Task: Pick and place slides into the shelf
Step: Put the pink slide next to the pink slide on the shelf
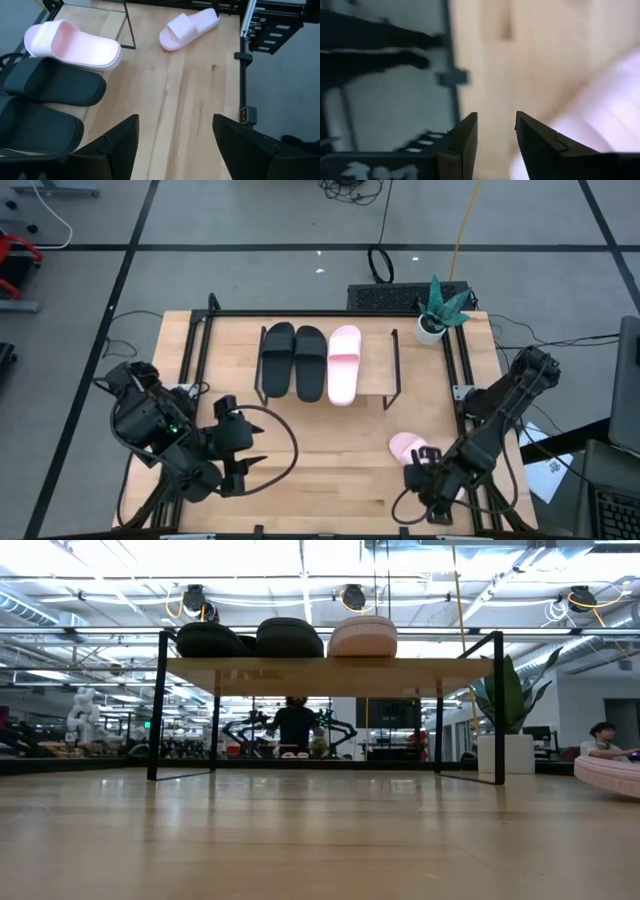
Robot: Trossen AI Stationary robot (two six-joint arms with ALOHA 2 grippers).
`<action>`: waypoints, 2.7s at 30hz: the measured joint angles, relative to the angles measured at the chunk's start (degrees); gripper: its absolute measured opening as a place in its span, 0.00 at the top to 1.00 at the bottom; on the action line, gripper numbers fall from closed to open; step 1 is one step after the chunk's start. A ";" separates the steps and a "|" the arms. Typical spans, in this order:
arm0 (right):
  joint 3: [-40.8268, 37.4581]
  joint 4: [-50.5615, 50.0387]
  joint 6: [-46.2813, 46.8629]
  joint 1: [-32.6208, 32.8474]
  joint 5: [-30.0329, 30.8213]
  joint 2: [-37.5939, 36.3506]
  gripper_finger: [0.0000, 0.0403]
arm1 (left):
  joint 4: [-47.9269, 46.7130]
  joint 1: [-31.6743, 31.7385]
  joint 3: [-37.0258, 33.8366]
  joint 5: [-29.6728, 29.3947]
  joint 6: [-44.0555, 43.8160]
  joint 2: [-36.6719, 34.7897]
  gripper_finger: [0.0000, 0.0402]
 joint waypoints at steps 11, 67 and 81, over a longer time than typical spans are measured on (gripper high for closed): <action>-0.44 -14.00 -5.92 1.24 1.31 -0.17 0.77 | -0.01 0.84 0.00 0.79 0.43 0.00 0.37; -6.25 -12.22 -8.92 3.83 13.43 -0.13 0.78 | -0.01 0.74 0.00 5.30 0.93 0.02 0.37; -9.35 -12.64 -8.83 3.83 13.00 -0.13 0.78 | -0.01 0.74 0.00 5.29 0.91 0.02 0.37</action>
